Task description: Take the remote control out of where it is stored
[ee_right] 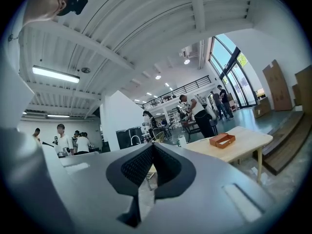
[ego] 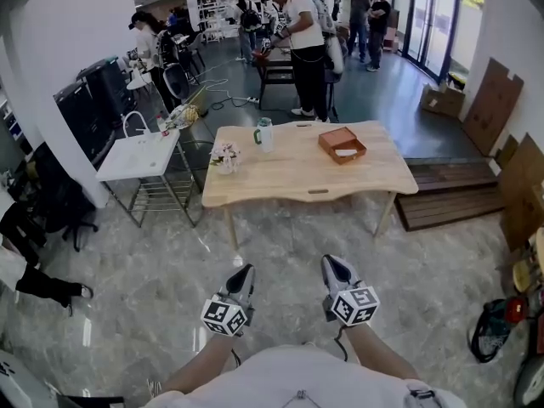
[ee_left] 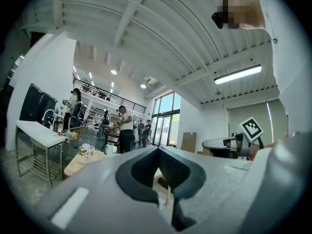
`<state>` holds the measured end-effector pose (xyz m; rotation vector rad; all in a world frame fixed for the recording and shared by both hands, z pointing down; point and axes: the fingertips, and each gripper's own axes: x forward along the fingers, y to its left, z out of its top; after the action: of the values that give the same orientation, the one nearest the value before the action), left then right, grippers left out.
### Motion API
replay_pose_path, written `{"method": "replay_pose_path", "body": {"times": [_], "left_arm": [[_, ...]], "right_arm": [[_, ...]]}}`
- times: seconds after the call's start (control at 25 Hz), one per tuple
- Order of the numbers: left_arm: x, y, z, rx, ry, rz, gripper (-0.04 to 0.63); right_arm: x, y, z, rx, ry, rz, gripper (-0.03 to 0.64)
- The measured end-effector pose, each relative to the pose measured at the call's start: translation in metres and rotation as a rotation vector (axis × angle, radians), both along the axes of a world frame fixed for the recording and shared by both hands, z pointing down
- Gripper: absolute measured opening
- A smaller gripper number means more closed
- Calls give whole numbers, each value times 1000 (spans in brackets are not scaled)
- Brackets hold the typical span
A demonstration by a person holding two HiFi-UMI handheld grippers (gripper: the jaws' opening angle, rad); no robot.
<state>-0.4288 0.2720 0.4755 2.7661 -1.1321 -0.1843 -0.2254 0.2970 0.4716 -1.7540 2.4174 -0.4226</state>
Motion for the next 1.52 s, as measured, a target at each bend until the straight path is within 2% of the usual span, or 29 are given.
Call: {"method": "replay_pose_path", "body": {"times": [0.28, 0.72, 1.0, 1.2, 1.52], "left_arm": [[18, -6, 6, -29, 7, -11, 1], [74, -8, 12, -28, -5, -38, 1], [96, -14, 22, -61, -23, -26, 1], [113, -40, 19, -41, -22, -2, 1], [132, -124, 21, -61, -12, 26, 1]], "right_arm": [[23, -2, 5, -6, -13, 8, 28], [86, -10, 30, -39, -48, -10, 28], [111, -26, 36, -51, -84, 1, 28], [125, -45, 44, -66, -98, 24, 28], [135, -105, 40, -69, -83, 65, 28]]}}
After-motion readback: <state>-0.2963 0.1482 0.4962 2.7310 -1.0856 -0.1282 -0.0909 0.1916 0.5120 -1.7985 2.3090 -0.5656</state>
